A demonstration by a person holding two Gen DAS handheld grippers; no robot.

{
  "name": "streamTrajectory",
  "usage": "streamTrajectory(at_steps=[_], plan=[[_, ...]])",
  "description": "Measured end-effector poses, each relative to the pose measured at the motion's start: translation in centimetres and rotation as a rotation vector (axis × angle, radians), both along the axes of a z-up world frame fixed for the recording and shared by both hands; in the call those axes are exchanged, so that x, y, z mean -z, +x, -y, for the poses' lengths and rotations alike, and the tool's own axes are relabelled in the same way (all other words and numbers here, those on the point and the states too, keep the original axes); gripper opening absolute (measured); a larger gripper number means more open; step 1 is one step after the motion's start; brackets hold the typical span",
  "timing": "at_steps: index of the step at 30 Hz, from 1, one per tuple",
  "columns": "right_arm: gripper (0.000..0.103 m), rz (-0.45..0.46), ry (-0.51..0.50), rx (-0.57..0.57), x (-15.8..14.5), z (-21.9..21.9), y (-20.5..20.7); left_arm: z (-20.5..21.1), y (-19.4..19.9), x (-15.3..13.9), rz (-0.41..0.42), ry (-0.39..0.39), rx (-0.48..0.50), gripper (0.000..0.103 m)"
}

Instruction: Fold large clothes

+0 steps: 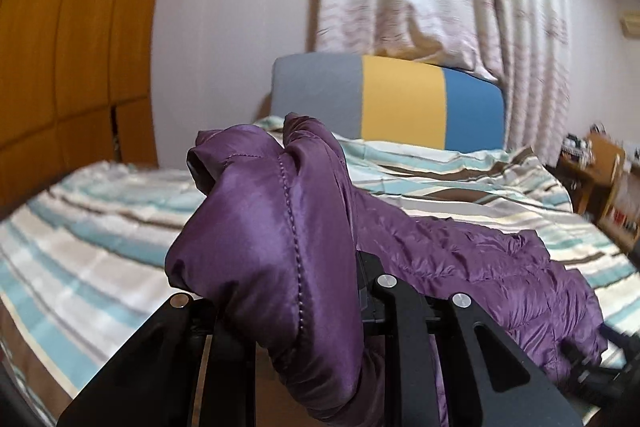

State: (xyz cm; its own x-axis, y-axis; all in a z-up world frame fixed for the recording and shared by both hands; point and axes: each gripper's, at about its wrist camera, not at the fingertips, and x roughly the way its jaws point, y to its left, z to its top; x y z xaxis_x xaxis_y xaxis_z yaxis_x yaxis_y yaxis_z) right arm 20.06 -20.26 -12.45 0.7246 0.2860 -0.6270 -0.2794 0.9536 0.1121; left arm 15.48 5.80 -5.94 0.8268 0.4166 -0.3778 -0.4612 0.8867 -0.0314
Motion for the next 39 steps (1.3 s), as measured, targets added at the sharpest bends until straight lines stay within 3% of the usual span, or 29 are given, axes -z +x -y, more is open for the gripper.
streamTrajectory(at_steps=[5,13,19,28,39], plan=[[0.095,-0.008,-0.057,0.204,-0.1,4.8,1.6,2.3,0.8,-0.7,-0.004,0.073,0.047,0.021],[0.095,-0.033,-0.087,0.356,0.0,9.7,3.0,6.2,2.8,-1.4,-0.03,0.204,0.134,0.021],[0.095,-0.038,-0.124,0.425,0.1,12.1,2.8,8.7,4.6,-1.5,-0.056,0.265,0.202,0.021],[0.095,-0.082,-0.098,0.502,0.6,14.8,3.5,14.2,6.8,0.3,-0.11,0.378,0.338,0.021],[0.095,-0.107,-0.06,0.538,0.7,16.1,3.4,19.4,7.6,3.6,-0.175,0.41,0.503,0.021]])
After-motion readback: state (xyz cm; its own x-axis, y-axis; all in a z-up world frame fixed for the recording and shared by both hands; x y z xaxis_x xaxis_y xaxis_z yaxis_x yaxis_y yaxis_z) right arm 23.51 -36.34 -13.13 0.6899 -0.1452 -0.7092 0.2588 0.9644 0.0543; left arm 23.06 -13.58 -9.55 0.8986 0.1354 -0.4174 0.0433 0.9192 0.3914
